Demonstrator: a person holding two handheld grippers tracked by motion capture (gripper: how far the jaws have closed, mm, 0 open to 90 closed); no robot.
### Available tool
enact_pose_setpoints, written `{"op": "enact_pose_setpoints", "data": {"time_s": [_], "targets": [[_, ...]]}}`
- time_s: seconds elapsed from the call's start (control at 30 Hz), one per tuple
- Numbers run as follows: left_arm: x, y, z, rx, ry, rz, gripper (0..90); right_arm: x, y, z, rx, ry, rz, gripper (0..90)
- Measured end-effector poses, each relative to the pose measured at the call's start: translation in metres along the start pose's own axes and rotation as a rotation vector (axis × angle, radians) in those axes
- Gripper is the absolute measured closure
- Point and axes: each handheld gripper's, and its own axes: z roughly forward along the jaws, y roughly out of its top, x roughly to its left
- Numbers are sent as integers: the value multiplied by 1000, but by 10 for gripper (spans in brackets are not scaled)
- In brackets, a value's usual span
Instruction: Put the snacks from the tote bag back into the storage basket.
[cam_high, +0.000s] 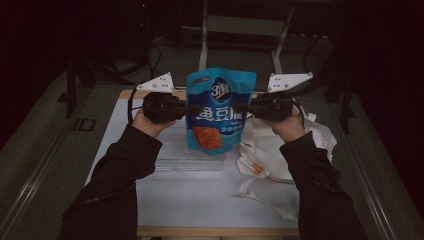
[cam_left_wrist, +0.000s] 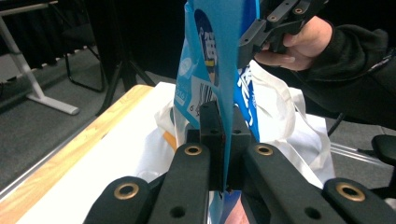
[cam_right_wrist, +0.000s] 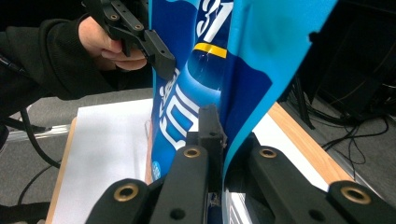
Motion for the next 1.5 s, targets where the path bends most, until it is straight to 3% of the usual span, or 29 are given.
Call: {"op": "enact_pose_setpoints", "data": {"time_s": [0.23,0.4,0.57,0.93,1.03,1.17,1.5], "targets": [[10,-13,-21,-18,-23,-9,900,2,7,22,-2,42,-7,886],[15,-20,-32,-2,24,-14,900,2,10,39,4,44,-7,885],[23,-32,-38,5,37,-27,900,1,6,57,7,49,2,885],[42,-53,-35,5,34,-43,900,-6,-6,79,24,35,31,886],[44,-59,-34,1,51,-33,900,-7,-10,84,27,24,34,885],[46,-70,-31,-16,58,-54,900,-7,-17,91,21,6,39,886],[49,-93,-27,8,35,-88,899,-6,-36,103,47,30,66,886]]}}
